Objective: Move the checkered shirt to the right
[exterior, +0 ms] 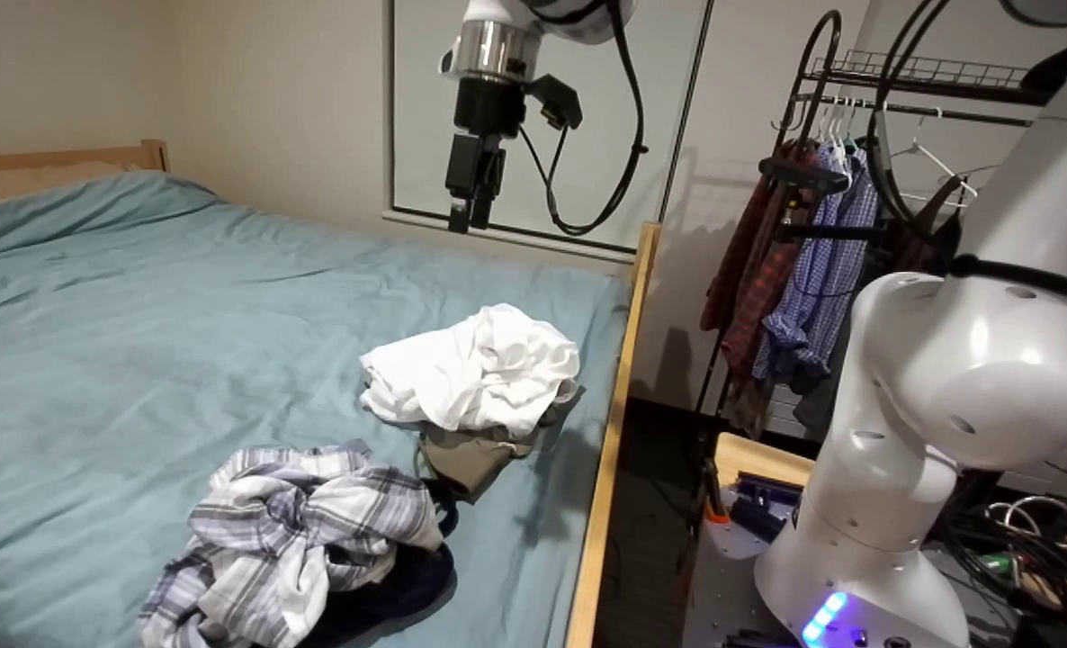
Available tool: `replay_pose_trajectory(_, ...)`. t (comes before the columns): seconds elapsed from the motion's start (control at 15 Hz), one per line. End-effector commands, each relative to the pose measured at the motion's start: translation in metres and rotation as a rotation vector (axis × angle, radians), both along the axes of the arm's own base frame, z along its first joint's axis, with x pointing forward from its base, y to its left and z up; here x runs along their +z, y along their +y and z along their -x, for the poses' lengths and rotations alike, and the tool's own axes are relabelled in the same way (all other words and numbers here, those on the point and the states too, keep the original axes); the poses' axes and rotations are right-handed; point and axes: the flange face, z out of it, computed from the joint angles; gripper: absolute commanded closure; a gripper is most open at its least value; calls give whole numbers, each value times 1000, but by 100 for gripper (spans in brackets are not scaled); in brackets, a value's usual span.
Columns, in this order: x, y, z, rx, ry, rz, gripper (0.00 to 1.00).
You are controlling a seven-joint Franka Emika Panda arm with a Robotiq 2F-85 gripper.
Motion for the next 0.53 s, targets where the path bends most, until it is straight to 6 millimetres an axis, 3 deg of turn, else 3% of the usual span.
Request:
replay_pose_trajectory(0.0, 2, -1, 0, -2, 2, -1, 0)
replay_pose_trajectory(0.07, 4, -2, 0, -3, 2, -2, 0)
replay_pose_trajectory(0.13, -8, 8, -9, 43, 20, 22, 0)
replay_pose_trajectory(0.47, -95, 101, -53, 125, 42, -83, 0)
